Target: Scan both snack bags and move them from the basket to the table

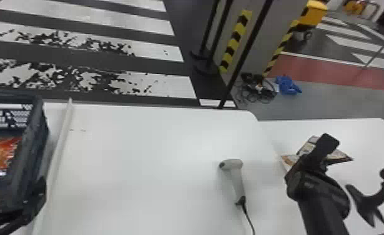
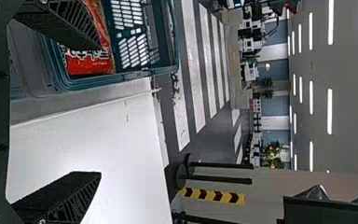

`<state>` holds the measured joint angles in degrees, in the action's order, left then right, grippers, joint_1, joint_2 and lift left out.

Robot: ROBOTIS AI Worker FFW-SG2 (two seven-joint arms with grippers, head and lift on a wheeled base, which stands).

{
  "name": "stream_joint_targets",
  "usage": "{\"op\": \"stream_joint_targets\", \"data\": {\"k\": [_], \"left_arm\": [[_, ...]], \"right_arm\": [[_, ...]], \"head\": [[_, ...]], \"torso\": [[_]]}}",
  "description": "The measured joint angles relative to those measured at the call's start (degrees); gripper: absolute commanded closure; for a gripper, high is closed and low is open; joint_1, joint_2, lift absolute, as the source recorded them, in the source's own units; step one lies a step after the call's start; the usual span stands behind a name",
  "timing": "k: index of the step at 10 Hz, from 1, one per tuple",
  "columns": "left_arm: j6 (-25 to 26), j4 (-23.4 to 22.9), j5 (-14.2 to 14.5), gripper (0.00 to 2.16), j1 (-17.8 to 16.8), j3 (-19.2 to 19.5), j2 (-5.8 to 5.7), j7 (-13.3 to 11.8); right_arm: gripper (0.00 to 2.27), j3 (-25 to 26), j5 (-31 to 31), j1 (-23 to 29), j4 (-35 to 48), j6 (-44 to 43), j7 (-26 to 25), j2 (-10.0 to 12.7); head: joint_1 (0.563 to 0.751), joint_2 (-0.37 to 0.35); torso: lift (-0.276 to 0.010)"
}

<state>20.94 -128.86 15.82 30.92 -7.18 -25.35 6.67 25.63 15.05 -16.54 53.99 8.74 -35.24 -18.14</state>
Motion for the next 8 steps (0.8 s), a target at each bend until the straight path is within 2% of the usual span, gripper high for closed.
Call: {"op": "stream_joint_targets", "data": {"k": [1,4,6,8], "left_arm": [[0.0,0.0,0.0,0.03,0.0,-0.1,0.12,0.0],[-0.1,-0.1,-0.2,0.03,-0.3,-0.4,0.46,0.0],[-0.1,0.0,-0.3,0.03,-0.5,-0.4,0.48,0.2],[-0.1,0.0,-0.3,0.03,-0.6,-0.4,0.57,0.2]], "right_arm": [[0.0,-0.1,0.0,0.4,0.0,0.0,0.0,0.0],[0.04,-1.7,0.0,2.1,2.4,-0.9,0.1,0.0],[0.04,-3.0,0.1,6.0,8.8,-1.1,-1.0,1.0],[0.04,-4.8,-0.1,11.5,18.8,0.2,-2.2,2.8]], "head": [[0.695,-0.35],[0.695,-0.35],[0.695,-0.35],[0.695,-0.35]], "torso": [[-0.098],[-0.098],[-0.098],[-0.098]]}}
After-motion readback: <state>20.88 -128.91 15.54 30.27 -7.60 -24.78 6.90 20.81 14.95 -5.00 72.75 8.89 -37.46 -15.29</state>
